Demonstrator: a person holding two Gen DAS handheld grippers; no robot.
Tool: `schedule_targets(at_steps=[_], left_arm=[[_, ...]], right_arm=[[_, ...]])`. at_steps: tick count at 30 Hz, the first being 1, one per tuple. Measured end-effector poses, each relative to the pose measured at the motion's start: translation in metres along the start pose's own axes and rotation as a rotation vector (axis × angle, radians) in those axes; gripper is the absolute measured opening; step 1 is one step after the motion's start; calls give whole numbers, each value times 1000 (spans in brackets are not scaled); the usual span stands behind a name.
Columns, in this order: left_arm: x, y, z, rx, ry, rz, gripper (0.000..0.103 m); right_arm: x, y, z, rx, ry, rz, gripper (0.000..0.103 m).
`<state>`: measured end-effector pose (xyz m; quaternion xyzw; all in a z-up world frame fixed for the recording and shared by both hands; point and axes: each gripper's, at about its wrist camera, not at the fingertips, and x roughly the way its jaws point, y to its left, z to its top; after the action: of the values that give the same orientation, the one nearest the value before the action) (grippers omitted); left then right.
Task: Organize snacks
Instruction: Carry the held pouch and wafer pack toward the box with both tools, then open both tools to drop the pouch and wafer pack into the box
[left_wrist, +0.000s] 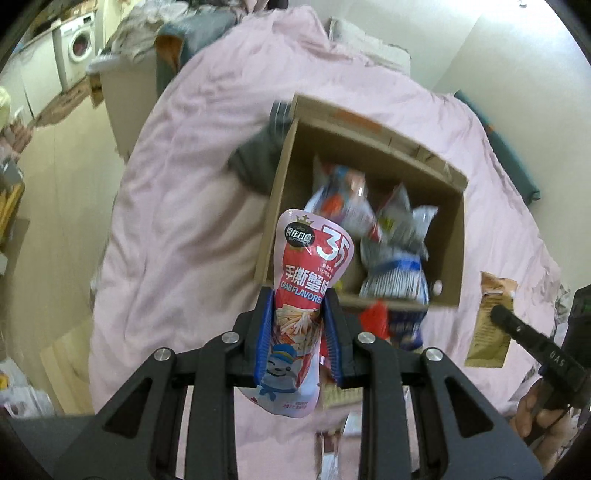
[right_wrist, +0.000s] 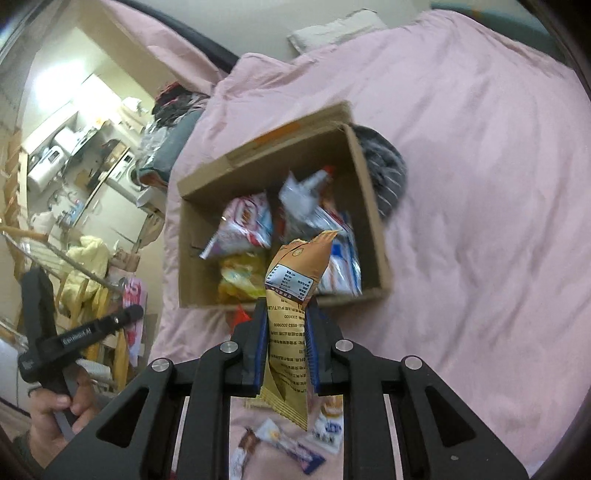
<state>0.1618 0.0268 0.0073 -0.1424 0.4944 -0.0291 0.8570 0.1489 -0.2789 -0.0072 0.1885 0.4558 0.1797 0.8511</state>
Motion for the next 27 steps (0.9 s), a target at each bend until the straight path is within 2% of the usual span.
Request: schedule_targets(at_steps=[4,10,13,18,21,27], left_arm=[[8,-7,30,-4,-26,3,23],[32,-11,54,-29,-67,3,23],[46,-16,56,5,-80,10,23],[69,-11,58,-29,-42,29,23],[75,-12,61,-14,-46,53,24],[83,-19,60,-15,-26,13,25]], right_arm=[[18,12,19,-50,4,-2,19],[55,18,41,-84,15,-15,19],[68,13,40,-78,16,-4,19],[93,7,36,-60,48,-35,19],[97,10,39,-76,49,-41,19],[105,8,42,-97,61,-56,19]])
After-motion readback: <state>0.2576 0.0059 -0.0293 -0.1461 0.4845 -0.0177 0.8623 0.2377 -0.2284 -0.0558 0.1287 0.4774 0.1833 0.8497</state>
